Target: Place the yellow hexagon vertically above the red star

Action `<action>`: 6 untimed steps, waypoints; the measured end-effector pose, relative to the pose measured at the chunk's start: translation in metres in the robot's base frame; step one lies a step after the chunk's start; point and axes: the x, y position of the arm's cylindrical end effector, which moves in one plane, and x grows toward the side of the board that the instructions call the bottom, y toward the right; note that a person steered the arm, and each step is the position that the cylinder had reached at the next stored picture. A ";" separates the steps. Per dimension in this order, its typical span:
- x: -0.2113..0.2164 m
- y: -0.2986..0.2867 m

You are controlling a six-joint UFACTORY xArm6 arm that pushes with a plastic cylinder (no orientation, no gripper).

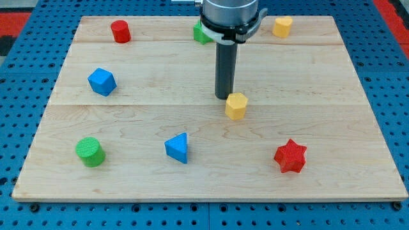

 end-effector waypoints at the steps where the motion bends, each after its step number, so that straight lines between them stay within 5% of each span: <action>1: 0.003 0.044; 3: 0.009 0.006; 4: 0.045 0.029; 5: 0.045 0.072; 6: 0.039 0.054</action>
